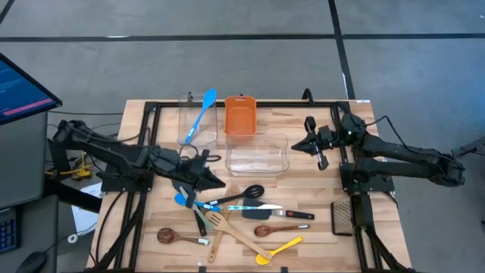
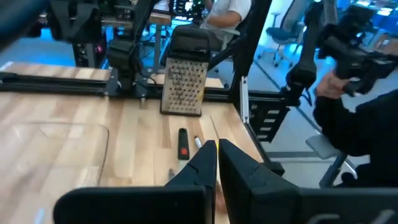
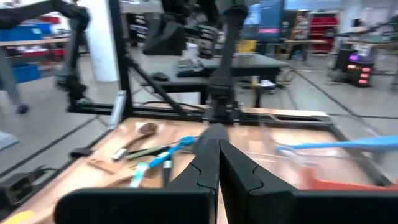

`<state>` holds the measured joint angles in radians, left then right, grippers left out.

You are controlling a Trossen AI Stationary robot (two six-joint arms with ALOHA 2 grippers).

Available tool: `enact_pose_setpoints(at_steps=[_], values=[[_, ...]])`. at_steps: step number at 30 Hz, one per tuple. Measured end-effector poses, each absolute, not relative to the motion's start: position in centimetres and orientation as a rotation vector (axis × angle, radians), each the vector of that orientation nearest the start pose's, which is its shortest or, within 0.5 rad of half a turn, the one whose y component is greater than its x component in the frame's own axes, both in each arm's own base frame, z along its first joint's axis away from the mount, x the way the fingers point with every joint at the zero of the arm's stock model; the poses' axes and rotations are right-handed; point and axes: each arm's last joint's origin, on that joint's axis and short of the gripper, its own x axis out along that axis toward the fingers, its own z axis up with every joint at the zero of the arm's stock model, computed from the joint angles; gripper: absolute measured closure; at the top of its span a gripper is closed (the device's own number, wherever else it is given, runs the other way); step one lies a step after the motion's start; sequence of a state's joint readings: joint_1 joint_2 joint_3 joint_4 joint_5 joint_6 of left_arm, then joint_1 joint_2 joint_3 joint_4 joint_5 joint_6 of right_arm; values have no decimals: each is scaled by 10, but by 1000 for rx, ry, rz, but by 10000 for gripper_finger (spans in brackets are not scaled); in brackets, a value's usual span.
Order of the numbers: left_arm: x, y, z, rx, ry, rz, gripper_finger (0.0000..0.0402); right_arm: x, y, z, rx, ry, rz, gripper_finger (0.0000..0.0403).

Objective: Pick & Place Kitchen Items
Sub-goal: Put the green knife into the orange bin

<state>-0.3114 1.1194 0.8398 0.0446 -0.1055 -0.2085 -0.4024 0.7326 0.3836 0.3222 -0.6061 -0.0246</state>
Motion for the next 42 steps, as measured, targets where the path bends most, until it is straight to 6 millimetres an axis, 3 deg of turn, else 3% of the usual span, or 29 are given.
enact_pose_setpoints(at_steps=[8,15,21,34,37,42], values=[[245,-113,288,-130,318,-145,399,168,-14,248,-10,41,309,403],[245,-144,295,-100,303,-166,399,170,9,240,-6,123,294,403],[239,-159,297,-84,315,-217,399,174,21,236,21,155,239,403],[228,-152,270,92,581,-180,399,195,29,230,63,110,229,403],[230,-149,273,174,576,-196,399,201,28,228,62,94,205,403],[241,-140,297,229,524,-179,399,208,23,225,62,89,152,403]])
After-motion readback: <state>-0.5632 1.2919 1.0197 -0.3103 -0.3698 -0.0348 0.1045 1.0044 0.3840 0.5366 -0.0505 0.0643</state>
